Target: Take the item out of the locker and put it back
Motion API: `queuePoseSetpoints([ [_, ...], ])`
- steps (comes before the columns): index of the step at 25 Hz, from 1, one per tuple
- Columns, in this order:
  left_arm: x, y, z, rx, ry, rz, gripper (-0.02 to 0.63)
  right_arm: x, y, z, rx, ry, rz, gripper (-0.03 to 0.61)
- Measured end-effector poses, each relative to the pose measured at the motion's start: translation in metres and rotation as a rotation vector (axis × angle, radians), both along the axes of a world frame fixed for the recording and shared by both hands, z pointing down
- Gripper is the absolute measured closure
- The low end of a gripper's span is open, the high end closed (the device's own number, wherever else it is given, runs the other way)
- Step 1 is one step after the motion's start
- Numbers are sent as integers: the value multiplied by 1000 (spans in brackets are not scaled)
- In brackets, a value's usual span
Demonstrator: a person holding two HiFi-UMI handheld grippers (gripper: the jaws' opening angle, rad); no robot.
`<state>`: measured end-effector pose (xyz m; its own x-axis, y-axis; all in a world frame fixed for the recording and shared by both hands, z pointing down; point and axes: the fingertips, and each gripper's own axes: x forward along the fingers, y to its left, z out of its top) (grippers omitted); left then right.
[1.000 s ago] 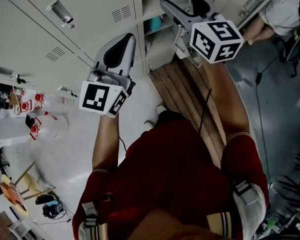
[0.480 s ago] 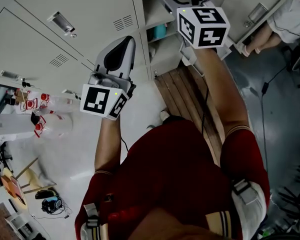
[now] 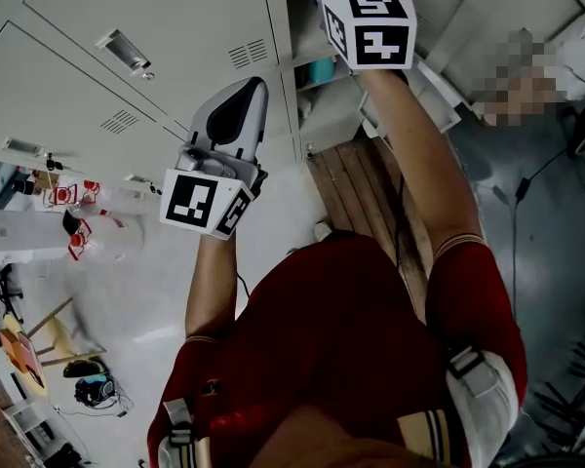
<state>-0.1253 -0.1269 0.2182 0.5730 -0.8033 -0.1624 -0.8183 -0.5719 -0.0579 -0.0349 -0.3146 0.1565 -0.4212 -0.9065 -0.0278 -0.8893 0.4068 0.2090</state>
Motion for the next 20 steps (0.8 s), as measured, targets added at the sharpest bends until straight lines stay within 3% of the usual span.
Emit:
queuePoseSetpoints([
  [20, -1, -14, 10, -33, -26, -34, 607, -15, -60, -3, 9, 1, 85, 207],
])
